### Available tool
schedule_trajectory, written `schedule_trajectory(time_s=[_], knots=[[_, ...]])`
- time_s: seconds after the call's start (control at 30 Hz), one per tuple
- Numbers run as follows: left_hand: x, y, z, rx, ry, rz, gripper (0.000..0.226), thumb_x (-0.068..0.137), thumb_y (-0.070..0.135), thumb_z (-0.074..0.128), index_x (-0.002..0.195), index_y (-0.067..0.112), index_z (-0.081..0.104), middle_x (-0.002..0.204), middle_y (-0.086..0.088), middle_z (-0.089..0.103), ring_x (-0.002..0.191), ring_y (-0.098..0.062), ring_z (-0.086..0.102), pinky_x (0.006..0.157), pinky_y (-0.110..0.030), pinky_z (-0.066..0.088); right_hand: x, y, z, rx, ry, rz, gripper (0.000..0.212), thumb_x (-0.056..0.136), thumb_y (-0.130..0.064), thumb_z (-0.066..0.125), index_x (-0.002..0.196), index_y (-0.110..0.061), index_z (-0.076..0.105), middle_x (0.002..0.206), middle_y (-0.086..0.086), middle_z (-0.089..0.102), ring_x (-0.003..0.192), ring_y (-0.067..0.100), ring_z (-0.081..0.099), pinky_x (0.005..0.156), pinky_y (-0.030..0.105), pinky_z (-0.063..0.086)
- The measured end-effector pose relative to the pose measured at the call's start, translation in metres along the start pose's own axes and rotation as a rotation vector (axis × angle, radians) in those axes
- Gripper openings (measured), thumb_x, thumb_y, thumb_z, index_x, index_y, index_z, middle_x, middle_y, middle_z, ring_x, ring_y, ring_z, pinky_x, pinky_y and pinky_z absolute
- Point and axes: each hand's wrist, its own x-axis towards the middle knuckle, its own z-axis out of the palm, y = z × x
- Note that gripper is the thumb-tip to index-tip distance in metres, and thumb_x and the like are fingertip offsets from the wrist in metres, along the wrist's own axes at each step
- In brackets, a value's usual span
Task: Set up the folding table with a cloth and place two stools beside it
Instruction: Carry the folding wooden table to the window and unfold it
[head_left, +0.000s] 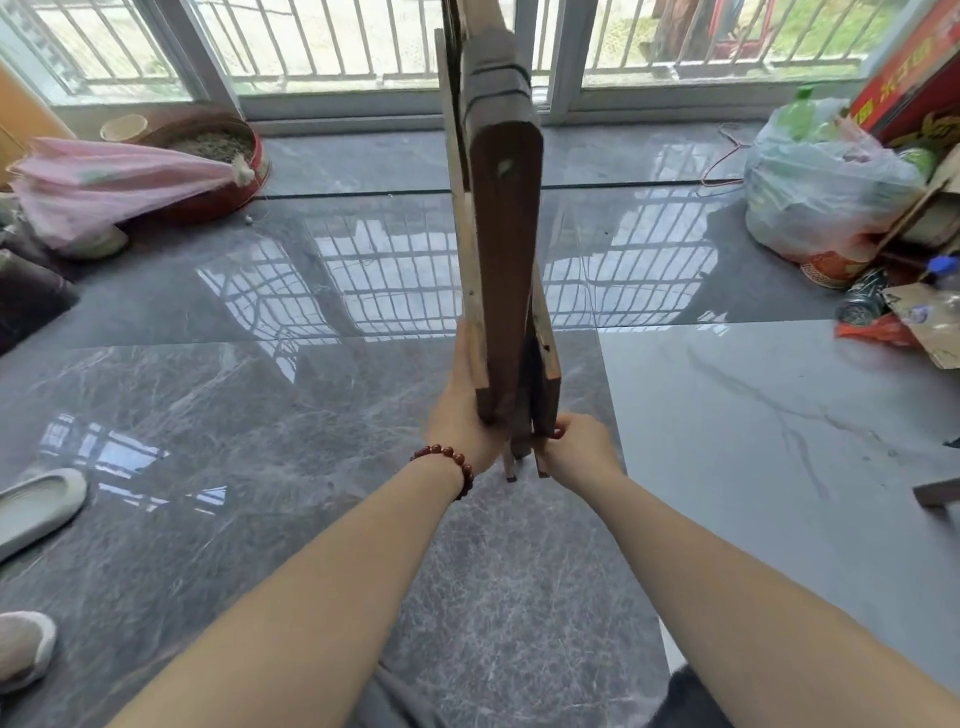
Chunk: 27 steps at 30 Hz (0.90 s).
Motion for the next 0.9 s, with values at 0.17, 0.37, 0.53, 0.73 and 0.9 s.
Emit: schedule_trajectory(time_s=[0.17,0.37,0.53,0.73,0.9], knots=[[-0.003,0.02,0.004,-0.179,-0.085,0.036,0.093,0.081,0.017,0.06,0.144,0.043,-0.004,0.099,-0.007,0.063,0.058,-0.019,0.062,0.043,-0.035,0.054,0.003,0.003,-0.007,-0.041,0.043,0.021,0.037,0.085,-0.019,0.058,0.05,-0.025,0.05,0.052,-0.007,0.051,0.048,0.009,0.044,0.033,0.016,0.027],[0.001,0.03,0.02,-0.067,0.002,0.148,0.105,0.081,0.032,0.065,0.133,0.059,-0.022,0.131,0.001,0.052,0.069,-0.009,0.06,0.046,-0.02,0.044,0.017,0.03,-0.008,-0.161,0.075,-0.127,0.024,0.088,-0.016,0.053,0.065,-0.016,0.054,0.058,-0.003,0.051,0.053,0.014,0.048,0.042,0.019,0.031],[0.004,0.035,0.028,-0.06,0.025,0.191,0.102,0.081,0.03,0.062,0.137,0.055,-0.019,0.132,0.001,0.053,0.079,-0.018,0.066,0.061,-0.038,0.058,0.025,0.056,-0.007,-0.084,0.116,-0.34,0.028,0.089,-0.031,0.058,0.063,-0.03,0.047,0.06,-0.011,0.051,0.058,0.015,0.046,0.047,0.02,0.03],[0.001,0.021,0.042,-0.048,0.155,0.174,0.078,0.079,0.047,0.058,0.141,0.048,0.011,0.107,0.01,0.063,0.068,-0.012,0.065,0.052,-0.035,0.057,0.029,0.073,0.009,0.081,0.156,-0.456,0.013,0.086,-0.026,0.058,0.078,-0.036,0.057,0.057,-0.028,0.057,0.059,0.0,0.055,0.047,0.008,0.037],[0.005,-0.022,0.064,-0.039,0.137,0.176,0.049,0.085,0.035,0.054,0.13,0.034,0.036,0.075,0.019,0.058,0.061,0.004,0.057,0.047,-0.019,0.047,0.033,0.072,0.017,0.18,0.154,-0.473,0.015,0.088,-0.037,0.056,0.1,-0.039,0.065,0.06,-0.034,0.058,0.067,-0.018,0.055,0.047,0.003,0.037]])
